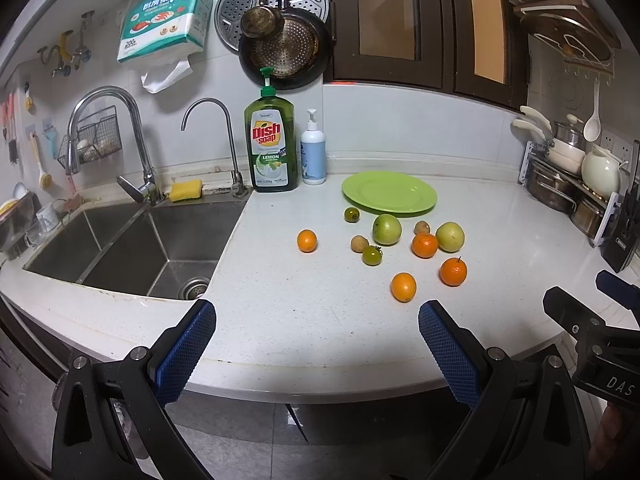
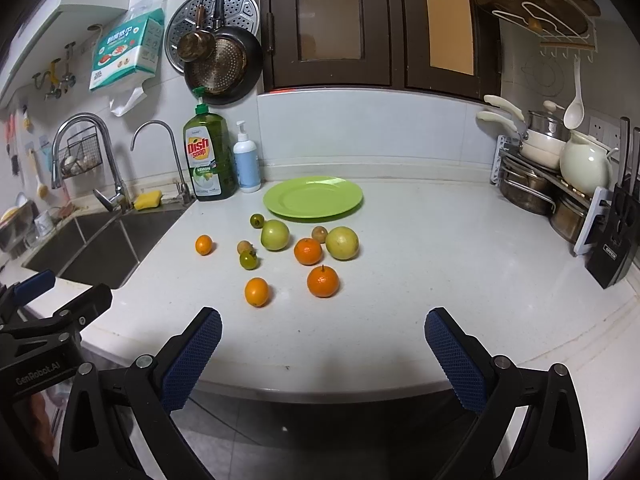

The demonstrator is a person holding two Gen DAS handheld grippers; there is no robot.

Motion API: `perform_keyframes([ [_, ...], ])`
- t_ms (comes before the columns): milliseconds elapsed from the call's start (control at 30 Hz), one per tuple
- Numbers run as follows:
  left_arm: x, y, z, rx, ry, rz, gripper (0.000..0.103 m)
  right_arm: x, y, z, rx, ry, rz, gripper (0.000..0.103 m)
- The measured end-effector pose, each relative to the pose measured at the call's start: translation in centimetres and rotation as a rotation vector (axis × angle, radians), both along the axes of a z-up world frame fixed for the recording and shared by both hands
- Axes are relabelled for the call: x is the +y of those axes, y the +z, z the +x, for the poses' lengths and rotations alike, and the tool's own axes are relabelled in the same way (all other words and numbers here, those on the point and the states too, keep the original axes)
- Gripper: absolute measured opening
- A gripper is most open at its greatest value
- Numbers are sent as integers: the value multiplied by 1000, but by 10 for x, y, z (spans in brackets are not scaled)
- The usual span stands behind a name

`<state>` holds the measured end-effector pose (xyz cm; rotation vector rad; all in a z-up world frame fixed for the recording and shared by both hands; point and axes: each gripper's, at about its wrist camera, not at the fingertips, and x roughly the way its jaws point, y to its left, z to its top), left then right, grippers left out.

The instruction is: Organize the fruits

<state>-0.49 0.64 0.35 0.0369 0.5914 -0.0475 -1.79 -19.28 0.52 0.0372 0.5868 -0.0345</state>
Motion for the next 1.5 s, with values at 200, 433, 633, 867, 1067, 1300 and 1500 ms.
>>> perform_keyframes([
  [200,-2,-1,-1,0,-2,-1,103,4,1,-1,2,-2,-4,102],
  [433,-4,1,-1,0,-2,-1,103,4,2,-1,1,-1,-3,103],
  [633,-5,1,-1,1,-5,-3,103,4,1,0,1,-3,-3,102],
  [867,-5,1,0,5,-6,-3,103,4,1,1,2,-2,-3,103],
  [1067,-6,1,1,6,-6,-2,103,4,1,1,3,-1,-4,103],
  [1300,-6,1,2,6,-5,-3,103,4,0,2,5,0,-3,102],
  [1500,-5,0,1,6,-5,-3,103,5,-2,5,9,0,-7,102],
])
